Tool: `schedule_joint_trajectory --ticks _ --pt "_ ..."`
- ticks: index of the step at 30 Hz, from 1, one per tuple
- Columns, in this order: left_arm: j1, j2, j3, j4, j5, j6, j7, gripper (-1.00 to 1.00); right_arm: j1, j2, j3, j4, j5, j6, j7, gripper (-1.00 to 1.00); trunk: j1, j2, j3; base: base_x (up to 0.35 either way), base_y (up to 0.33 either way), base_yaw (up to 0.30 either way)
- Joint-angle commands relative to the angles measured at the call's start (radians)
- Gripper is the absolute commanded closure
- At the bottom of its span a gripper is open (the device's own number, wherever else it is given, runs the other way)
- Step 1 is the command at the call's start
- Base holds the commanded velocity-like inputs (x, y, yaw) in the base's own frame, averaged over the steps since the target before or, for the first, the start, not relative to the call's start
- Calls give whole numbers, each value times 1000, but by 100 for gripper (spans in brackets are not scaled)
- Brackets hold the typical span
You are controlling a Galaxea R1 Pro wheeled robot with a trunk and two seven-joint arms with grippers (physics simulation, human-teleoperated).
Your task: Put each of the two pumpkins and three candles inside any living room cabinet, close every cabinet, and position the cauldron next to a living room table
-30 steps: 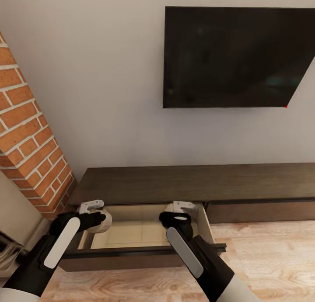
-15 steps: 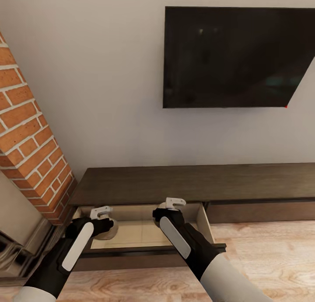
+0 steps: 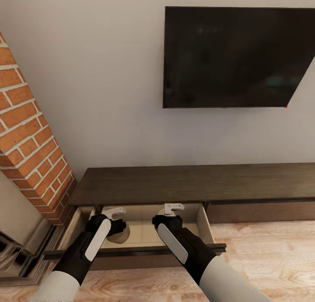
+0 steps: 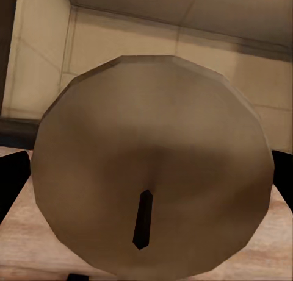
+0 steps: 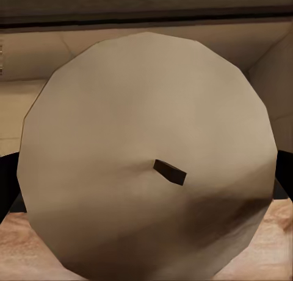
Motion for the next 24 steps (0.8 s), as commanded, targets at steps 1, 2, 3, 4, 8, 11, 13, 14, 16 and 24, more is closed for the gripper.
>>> schedule_joint_trajectory --ticks 1,2,3,4,8,11,13,14,16,24 --pt "-2 -1 -1 2 8 -4 10 100 -1 0 13 -1 -6 1 -1 100 0 -1 -1 0 0 0" --pt "-2 -2 -1 4 7 -13 10 100 -1 0 23 -1 -6 0 -1 100 0 -1 -1 0 0 0" --pt "-3 -3 0 5 6 -25 10 100 -1 0 31 -1 -5 -2 0 100 0 -1 -1 0 0 0" --pt "-3 -3 0 6 6 -37 10 100 -1 0 37 0 -5 -6 2 100 0 -1 -1 0 0 0" --pt "-4 -2 2 0 6 -66 10 100 -1 0 46 2 -5 -20 6 100 0 -1 -1 0 0 0" --pt "-3 -1 4 -5 6 -92 11 100 -1 0 47 2 -5 -22 7 100 0 -1 -1 0 0 0" --pt "-2 -1 4 -4 5 -115 10 100 -1 0 48 2 -5 -22 7 100 0 -1 -1 4 5 0" --pt "-2 0 4 -4 5 -121 10 100 -1 0 49 2 -5 -22 7 100 0 -1 -1 55 68 0" --pt "-2 1 4 -4 5 -128 10 100 -1 0 49 2 -4 -22 7 100 0 -1 -1 105 130 0" --pt "-2 4 5 -4 5 -133 5 100 -1 0 48 2 -4 -22 7 100 0 -1 -1 66 115 0"
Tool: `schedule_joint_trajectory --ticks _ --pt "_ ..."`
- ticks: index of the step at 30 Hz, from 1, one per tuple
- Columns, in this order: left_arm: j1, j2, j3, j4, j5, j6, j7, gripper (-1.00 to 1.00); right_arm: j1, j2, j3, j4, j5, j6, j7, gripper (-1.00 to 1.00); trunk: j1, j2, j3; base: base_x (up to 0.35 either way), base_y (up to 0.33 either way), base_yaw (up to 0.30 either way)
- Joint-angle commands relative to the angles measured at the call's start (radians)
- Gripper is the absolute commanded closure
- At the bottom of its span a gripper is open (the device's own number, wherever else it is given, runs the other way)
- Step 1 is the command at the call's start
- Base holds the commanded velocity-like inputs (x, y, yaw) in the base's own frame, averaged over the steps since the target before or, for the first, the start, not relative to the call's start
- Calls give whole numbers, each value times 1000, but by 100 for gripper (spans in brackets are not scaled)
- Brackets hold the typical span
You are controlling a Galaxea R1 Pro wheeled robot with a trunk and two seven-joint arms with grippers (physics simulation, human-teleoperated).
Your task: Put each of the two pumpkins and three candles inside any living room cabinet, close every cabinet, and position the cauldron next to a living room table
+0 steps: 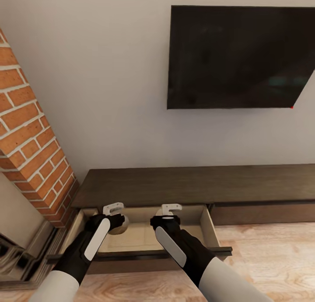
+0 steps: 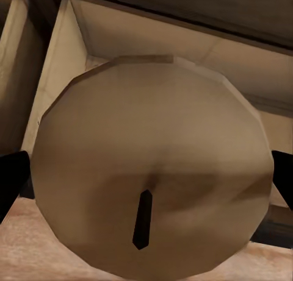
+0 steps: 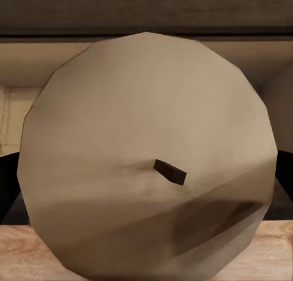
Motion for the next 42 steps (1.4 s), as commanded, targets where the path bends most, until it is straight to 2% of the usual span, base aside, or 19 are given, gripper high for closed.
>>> schedule_joint_trajectory --ticks 1,9,12,15,24,30,35,42 --pt "-1 0 -2 -1 11 0 10 100 -1 0 1 -1 -9 0 -1 100 0 -1 -1 73 81 0" --pt "-1 0 -5 4 12 -1 5 100 -1 0 1 31 -14 1 4 100 0 -1 -1 134 89 0" --pt "-1 -2 -9 7 12 -2 5 100 -21 0 -1 90 -11 -4 76 100 0 -1 -1 25 12 0" --pt "-1 -2 -11 9 12 -2 5 100 -42 0 -2 128 -8 -12 113 100 0 -1 -1 6 3 0" --pt "-1 -6 -9 12 16 -4 4 100 -51 0 -2 168 -14 -26 136 100 0 -1 -1 0 0 0" --pt "-1 -14 -10 48 15 -4 3 100 -65 0 -2 228 -18 -27 156 100 0 -1 -1 0 0 0" --pt "-1 -17 -11 62 15 -5 1 100 -67 0 -2 237 -10 -40 201 100 0 -1 -1 0 0 0" --pt "-1 -18 -14 63 14 -7 0 100 -67 0 -2 239 -7 -60 209 100 0 -1 -1 36 45 0"
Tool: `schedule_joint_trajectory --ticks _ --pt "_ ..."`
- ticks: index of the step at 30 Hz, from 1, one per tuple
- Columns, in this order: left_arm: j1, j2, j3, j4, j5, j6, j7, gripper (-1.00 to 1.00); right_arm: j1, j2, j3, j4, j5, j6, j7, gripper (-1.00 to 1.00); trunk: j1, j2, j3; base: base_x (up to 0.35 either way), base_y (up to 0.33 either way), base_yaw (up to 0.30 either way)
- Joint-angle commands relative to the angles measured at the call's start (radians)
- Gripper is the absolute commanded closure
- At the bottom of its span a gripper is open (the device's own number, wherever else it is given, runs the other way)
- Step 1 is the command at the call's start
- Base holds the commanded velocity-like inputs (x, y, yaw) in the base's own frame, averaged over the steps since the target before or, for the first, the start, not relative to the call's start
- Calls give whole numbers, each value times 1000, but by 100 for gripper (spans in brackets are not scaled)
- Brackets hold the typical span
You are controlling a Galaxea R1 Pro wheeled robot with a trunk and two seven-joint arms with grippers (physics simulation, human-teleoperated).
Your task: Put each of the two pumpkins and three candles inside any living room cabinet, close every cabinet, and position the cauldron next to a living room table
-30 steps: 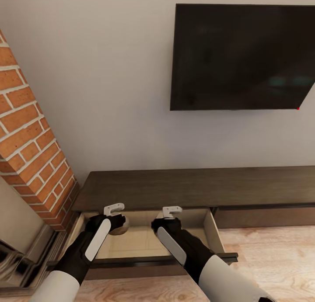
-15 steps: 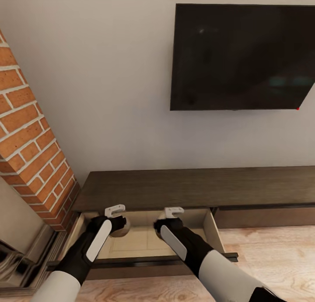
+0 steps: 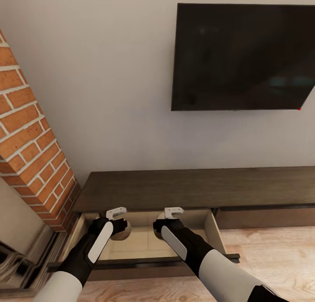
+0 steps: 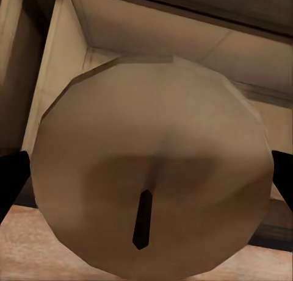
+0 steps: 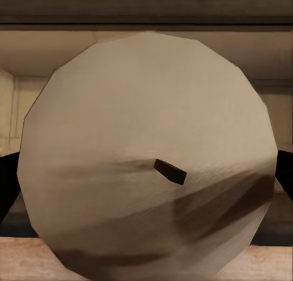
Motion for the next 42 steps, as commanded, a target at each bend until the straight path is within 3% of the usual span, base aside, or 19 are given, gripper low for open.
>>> schedule_joint_trajectory --ticks 1,13,22,30,42 --pt "-1 1 -6 -1 12 0 10 100 -1 0 2 -1 -10 -1 -1 100 0 0 -1 66 66 0" --pt "-1 2 -45 -2 10 -32 10 100 -1 0 2 -1 -9 -3 -1 100 0 0 -1 56 23 0" --pt "-1 2 -79 -1 9 -56 10 100 -1 0 2 -2 -8 -3 -1 100 35 -63 -29 1 0 0" --pt "-1 2 -150 0 6 -59 10 100 -1 0 2 -7 -8 -3 -3 100 65 -119 -54 0 0 0" --pt "-1 2 -157 1 8 -58 11 100 -1 0 2 -12 -6 -42 -1 100 111 -203 -92 0 0 0"
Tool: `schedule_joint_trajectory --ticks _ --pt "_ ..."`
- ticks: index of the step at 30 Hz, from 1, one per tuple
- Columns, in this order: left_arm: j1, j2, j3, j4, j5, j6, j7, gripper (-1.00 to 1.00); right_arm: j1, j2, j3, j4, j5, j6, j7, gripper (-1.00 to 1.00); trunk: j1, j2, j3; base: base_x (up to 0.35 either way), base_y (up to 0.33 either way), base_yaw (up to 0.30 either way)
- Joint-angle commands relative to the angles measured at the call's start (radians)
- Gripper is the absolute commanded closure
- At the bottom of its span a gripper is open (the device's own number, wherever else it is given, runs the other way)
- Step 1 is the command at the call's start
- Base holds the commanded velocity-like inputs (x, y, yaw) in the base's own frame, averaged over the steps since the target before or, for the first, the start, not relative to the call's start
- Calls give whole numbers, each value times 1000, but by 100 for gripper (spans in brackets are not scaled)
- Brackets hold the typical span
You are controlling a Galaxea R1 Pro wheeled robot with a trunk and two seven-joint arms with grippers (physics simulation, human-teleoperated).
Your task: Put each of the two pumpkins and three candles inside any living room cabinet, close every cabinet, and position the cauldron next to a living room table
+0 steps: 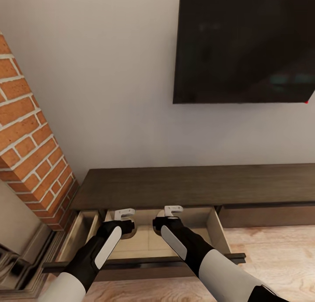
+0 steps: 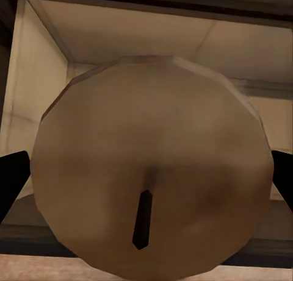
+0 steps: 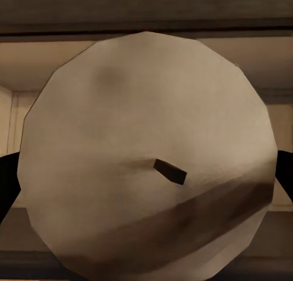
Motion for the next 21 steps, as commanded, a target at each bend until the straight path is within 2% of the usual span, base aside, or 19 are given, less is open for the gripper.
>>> schedule_joint_trajectory --ticks 1,21 --pt "-1 0 -2 -2 10 1 10 100 -1 0 2 -2 -8 0 -1 100 4 -8 -4 0 0 0" --pt "-1 1 -2 -1 9 1 10 100 -1 0 4 -9 -8 -1 1 100 81 -148 -67 0 0 0"
